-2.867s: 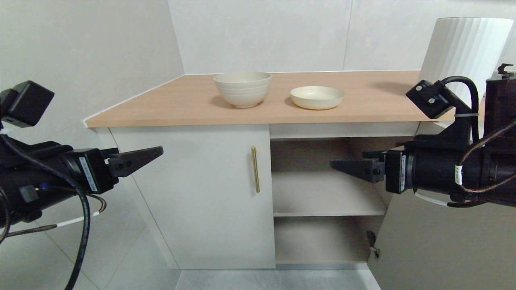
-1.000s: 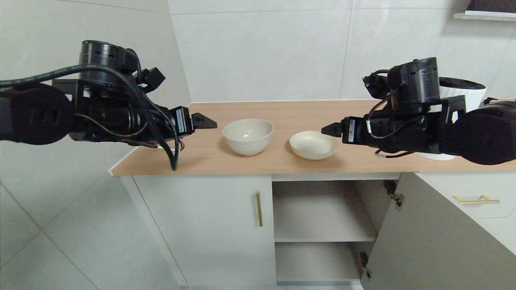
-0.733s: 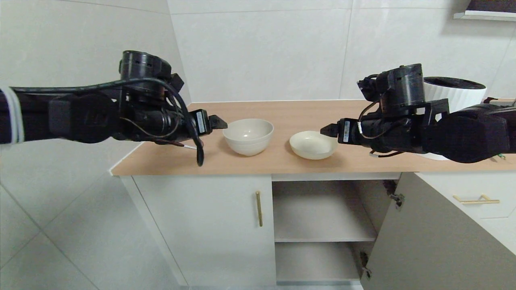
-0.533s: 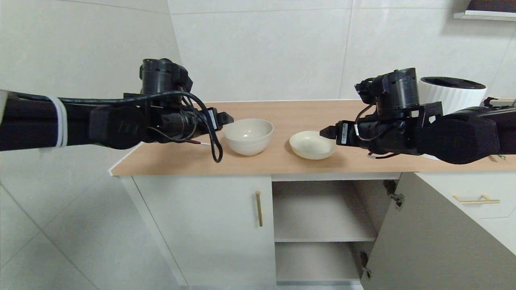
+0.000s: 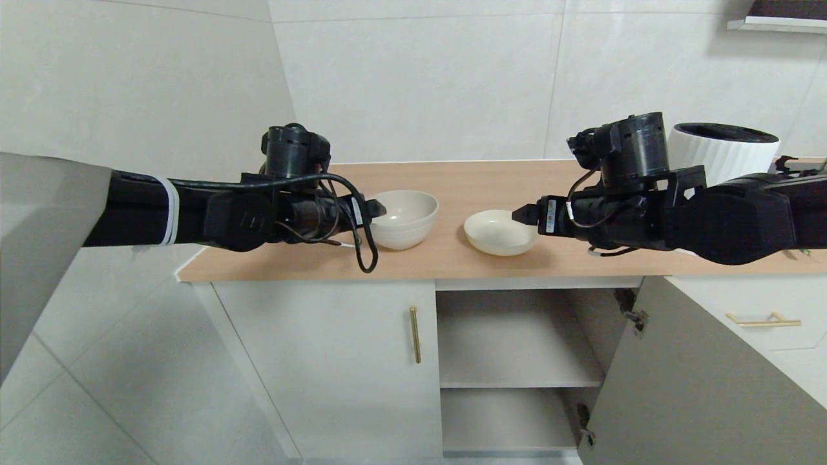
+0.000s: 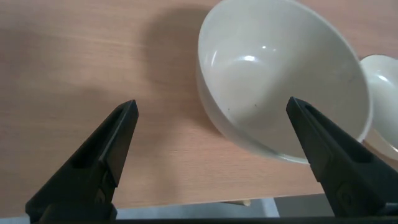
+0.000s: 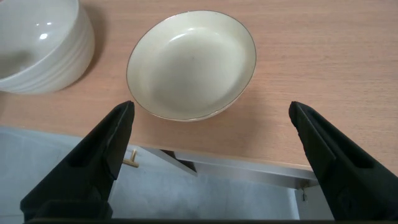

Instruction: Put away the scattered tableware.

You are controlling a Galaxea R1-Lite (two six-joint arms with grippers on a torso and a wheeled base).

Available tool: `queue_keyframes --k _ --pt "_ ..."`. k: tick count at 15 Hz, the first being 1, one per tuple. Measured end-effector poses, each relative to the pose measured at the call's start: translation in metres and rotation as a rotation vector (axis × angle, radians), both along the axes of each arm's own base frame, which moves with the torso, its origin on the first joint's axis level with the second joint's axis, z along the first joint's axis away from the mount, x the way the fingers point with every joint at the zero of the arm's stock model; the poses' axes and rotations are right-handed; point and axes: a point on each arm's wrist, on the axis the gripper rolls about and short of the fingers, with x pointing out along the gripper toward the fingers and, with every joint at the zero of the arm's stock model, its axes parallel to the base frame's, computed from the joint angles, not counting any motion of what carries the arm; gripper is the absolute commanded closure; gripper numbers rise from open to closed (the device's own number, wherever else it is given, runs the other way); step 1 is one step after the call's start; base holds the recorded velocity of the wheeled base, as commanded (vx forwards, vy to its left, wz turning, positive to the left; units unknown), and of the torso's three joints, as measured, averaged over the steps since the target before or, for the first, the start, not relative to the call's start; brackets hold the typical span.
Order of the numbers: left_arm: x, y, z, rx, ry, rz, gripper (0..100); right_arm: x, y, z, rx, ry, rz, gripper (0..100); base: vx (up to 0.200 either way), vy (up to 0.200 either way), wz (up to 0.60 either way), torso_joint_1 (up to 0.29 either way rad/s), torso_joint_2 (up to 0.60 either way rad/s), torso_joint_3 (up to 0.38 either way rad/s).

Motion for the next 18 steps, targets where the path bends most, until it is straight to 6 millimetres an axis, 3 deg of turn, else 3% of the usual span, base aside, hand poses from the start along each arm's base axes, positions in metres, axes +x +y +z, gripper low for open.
queue_keyframes --k 1,10,14,18 --pt "0.001 0.000 -0.002 0.002 0.004 0.000 100 0.000 0.000 0.000 0.000 0.000 0.000 0 0.000 0.000 0.00 0.000 0.00 0.000" --pt "-0.003 0.000 -0.001 0.006 0.008 0.007 100 -0.001 -0.001 0.002 0.001 -0.004 0.000 0 0.000 0.000 0.00 0.000 0.00 0.000" --pt "-0.028 0.002 0.015 0.002 -0.009 -0.005 100 0.006 -0.004 -0.003 -0.014 0.001 -0.031 0 0.000 0.000 0.00 0.000 0.00 0.000" --pt "-0.056 0.000 0.028 -0.007 -0.035 -0.038 100 0.029 -0.001 -0.017 -0.060 0.002 -0.140 0 0.000 0.000 0.00 0.000 0.00 0.000"
